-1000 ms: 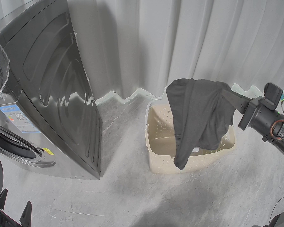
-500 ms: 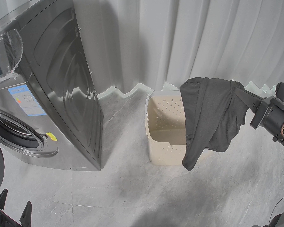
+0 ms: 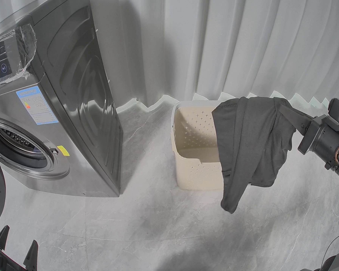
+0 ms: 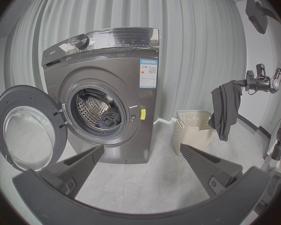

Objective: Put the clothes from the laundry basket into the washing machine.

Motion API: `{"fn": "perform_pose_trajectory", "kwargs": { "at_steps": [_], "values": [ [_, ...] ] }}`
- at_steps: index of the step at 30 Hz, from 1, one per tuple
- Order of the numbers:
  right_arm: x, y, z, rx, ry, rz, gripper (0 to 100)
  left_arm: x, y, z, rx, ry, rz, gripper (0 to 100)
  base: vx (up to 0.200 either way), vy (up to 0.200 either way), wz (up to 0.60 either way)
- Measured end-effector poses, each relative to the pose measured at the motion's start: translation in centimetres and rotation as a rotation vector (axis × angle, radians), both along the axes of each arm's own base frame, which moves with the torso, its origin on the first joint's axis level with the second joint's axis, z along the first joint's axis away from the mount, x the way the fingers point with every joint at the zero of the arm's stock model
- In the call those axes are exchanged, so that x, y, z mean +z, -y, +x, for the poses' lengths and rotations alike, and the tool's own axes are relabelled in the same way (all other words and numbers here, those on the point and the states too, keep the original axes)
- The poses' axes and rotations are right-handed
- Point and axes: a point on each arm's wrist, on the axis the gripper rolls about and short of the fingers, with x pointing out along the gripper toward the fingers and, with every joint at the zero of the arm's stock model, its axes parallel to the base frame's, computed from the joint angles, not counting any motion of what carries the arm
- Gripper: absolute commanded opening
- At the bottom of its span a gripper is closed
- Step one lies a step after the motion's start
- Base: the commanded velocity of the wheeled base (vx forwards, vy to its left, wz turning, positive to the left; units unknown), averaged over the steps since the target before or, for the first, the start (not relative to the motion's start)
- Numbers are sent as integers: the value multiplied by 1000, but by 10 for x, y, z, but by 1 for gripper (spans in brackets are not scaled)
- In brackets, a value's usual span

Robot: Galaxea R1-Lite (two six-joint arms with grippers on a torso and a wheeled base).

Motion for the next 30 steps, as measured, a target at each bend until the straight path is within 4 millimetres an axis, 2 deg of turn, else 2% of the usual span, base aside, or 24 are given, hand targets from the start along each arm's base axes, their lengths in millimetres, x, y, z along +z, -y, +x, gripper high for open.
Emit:
{"fn": "perform_pose_trajectory", "kwargs": {
  "at_steps": [22,28,30],
  "values": [
    [-1,-3,0,14,-4,1,0,0,0,0,-1,1,0,100,0,200,0],
    [-1,-3,0,17,-2,2,0,0,0,0,-2,0,0,100,0,0,0],
    [-1,-3,0,16,-4,1,0,0,0,0,-2,0,0,100,-200,0,0]
  ]
}}
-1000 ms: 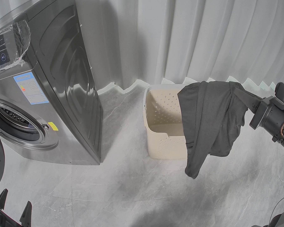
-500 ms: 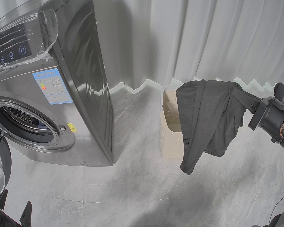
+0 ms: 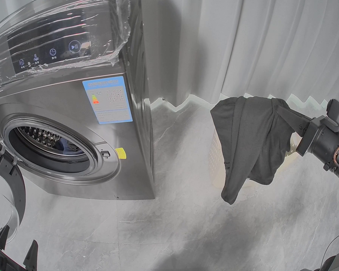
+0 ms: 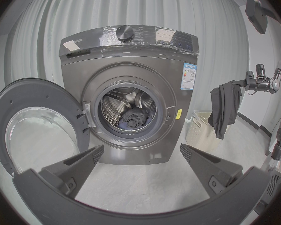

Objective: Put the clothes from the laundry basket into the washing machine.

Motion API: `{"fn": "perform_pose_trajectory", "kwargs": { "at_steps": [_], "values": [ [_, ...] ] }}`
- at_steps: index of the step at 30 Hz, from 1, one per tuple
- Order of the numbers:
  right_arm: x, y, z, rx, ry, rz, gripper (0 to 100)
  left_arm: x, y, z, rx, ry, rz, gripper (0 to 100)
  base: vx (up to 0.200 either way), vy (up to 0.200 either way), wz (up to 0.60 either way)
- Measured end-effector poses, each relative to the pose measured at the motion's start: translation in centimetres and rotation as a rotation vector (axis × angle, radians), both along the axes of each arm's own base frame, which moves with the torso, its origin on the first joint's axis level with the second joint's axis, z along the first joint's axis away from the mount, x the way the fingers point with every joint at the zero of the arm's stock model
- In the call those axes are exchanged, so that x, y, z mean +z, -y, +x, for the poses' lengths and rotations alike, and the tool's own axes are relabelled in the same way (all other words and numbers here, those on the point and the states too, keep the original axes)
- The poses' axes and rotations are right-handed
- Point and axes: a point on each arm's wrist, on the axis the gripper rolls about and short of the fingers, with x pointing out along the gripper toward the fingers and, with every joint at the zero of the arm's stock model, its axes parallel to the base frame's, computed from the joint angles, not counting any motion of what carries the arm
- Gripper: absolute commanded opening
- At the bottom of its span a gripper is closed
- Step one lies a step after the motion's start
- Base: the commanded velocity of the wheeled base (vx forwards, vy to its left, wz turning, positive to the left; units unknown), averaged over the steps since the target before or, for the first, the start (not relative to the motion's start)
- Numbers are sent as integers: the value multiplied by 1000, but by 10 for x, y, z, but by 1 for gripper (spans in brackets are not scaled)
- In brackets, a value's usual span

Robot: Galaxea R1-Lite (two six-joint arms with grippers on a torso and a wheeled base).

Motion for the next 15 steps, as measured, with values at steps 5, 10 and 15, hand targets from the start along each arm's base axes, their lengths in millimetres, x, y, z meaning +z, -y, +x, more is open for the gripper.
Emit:
{"fn": "perform_pose_trajectory", "kwargs": {
  "at_steps": [5,10,15],
  "values": [
    [0,-1,0,4,0,0,0,0,0,0,1,0,0,100,-200,0,0],
    [0,-1,0,5,-1,0,0,0,0,0,1,0,-1,100,-200,0,0],
    [0,-1,-1,7,-1,0,0,0,0,0,1,0,0,100,-200,0,0]
  ]
}}
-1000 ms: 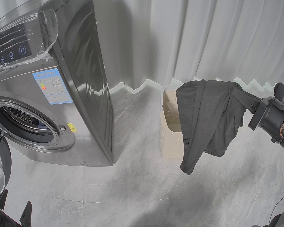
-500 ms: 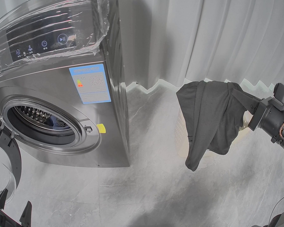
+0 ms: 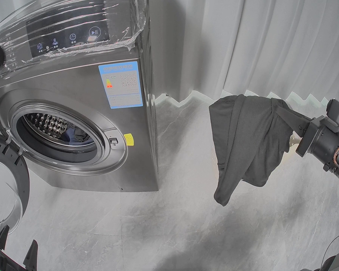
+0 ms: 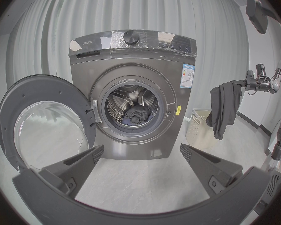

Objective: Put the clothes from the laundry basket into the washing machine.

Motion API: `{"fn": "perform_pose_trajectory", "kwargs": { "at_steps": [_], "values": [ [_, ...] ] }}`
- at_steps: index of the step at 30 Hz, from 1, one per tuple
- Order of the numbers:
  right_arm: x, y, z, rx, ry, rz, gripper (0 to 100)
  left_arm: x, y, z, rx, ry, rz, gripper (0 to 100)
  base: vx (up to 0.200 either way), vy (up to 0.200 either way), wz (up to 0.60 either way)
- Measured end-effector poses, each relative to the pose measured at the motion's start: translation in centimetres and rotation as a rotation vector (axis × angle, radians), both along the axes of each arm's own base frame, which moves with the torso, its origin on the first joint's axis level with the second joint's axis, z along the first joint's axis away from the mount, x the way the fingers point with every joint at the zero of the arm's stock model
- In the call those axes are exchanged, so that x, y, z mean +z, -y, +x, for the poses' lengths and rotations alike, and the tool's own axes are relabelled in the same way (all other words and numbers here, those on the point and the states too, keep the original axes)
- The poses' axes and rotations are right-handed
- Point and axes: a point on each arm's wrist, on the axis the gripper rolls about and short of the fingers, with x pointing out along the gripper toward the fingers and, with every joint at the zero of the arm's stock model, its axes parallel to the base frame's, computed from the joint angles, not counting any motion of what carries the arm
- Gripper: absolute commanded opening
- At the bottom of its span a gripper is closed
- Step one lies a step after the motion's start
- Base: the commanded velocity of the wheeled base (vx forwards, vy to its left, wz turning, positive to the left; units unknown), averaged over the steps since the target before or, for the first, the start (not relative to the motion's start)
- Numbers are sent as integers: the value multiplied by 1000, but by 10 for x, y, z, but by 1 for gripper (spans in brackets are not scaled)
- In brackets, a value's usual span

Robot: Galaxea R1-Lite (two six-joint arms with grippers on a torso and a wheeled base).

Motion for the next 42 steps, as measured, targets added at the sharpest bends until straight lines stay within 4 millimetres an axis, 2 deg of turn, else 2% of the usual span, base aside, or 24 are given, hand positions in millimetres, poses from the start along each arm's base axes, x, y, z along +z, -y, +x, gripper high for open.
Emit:
{"fn": "perform_pose_trajectory", "kwargs": {
  "at_steps": [7,28,37,42],
  "values": [
    [-1,0,0,0,-3,-2,0,0,0,0,-1,-1,0,100,-29,0,0],
    [-2,-1,1,4,-10,-6,0,0,0,0,-1,-1,-1,100,0,200,0],
    [-3,-1,1,4,-12,-8,0,0,0,0,-1,-1,-1,100,0,0,0],
    [-3,-1,1,3,-12,-7,0,0,0,0,0,-2,0,100,-200,0,0]
  ]
}}
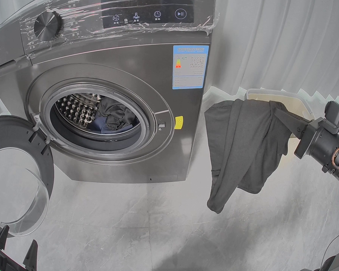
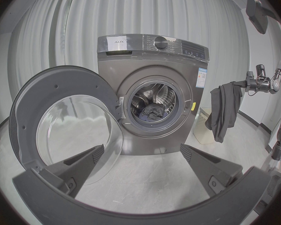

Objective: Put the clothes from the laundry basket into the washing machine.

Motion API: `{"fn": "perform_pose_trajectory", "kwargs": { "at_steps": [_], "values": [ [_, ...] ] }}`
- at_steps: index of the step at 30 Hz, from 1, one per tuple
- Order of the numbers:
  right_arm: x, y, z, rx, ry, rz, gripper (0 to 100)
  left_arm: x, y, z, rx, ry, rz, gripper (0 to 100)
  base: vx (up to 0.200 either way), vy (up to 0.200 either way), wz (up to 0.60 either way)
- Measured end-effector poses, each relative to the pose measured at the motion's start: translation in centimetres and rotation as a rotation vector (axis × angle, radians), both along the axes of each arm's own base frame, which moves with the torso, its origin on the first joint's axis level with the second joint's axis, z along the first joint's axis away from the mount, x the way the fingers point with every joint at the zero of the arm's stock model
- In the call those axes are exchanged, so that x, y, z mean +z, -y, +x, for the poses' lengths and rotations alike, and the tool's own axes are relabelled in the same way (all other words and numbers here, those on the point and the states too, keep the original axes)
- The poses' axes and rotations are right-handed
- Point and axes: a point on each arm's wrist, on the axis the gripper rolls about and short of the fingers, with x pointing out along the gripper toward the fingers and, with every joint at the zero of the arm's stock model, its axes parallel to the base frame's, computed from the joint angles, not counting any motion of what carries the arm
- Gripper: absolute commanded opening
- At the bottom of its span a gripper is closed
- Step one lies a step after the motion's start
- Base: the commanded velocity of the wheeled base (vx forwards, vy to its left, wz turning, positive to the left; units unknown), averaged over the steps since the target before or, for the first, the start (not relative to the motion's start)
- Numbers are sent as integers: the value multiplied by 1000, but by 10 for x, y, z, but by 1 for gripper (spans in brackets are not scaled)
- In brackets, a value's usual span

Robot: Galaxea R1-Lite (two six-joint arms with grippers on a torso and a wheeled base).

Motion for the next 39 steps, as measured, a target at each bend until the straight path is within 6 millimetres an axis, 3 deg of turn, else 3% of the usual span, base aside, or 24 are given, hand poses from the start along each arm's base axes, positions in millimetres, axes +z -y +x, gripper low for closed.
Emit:
{"fn": "perform_pose_trajectory", "kwargs": {
  "at_steps": [13,39],
  "values": [
    [0,0,0,0,-1,0,0,0,0,0,-1,0,-1,100,-15,0,0],
    [-2,0,0,2,-7,-4,0,0,0,0,-2,0,-1,100,0,185,0]
  ]
}}
